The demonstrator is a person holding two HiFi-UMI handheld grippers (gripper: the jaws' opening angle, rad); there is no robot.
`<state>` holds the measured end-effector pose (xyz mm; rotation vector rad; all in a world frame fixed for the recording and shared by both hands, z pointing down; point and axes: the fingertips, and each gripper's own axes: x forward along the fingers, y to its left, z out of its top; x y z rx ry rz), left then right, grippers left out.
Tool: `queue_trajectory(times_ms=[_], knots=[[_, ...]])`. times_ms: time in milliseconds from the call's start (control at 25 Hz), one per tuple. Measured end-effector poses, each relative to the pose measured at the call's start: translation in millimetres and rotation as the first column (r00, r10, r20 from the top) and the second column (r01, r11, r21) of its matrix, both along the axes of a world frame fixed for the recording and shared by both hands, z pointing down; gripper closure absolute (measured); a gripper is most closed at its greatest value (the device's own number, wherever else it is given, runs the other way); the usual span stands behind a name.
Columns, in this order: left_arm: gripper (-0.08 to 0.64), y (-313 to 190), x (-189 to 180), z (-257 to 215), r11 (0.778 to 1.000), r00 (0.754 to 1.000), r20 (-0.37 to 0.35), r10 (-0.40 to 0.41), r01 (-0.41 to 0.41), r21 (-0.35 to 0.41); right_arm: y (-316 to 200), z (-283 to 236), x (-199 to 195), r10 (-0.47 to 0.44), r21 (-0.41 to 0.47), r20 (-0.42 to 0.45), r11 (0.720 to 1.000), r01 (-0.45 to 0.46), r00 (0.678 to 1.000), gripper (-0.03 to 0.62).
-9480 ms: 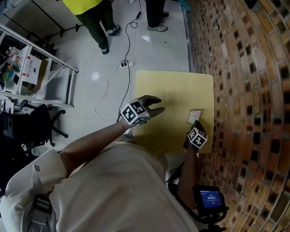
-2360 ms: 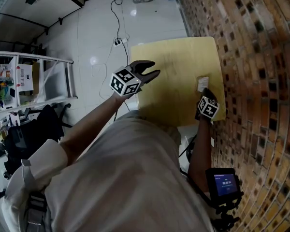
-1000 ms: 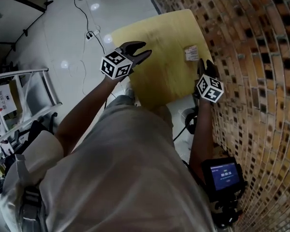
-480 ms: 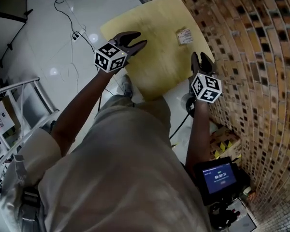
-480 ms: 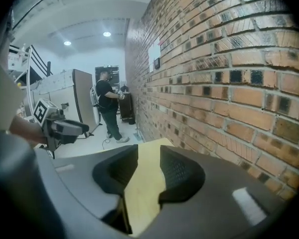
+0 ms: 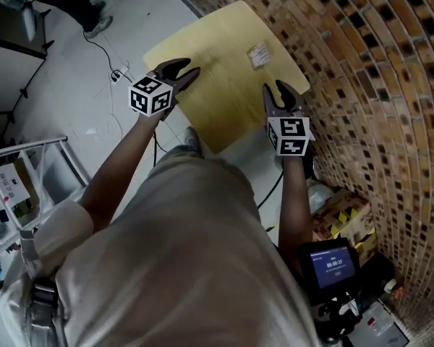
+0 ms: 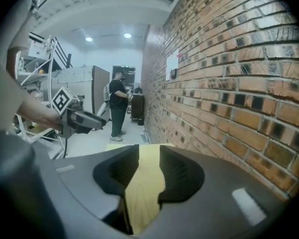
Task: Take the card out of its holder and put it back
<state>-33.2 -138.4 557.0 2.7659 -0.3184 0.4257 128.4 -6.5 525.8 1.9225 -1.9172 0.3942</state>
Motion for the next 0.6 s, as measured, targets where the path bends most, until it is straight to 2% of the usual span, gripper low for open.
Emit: queue_trajectory(times_ms=[120,320,600], knots=[[0.373,22,2,4,1.0,1.0,0.018,0.004,-0.004,-0.011,23,-4,-5,-0.007,0.014,0.026,1.0,0.007,1.0,0.462],[0.373,64,13,7,1.0,1.0,0.026,0.003,-0.002,-0.024,76,8,-9,-0.022,-0.016,0.036,1.0,0.023,0.999,0.465],[0.373,111,20,9,1.0,0.999,0.045,0.015,-0.015,-0.005,135,11,12,0.034,0.006,0.047,0.999,-0.034,0.998,0.47]])
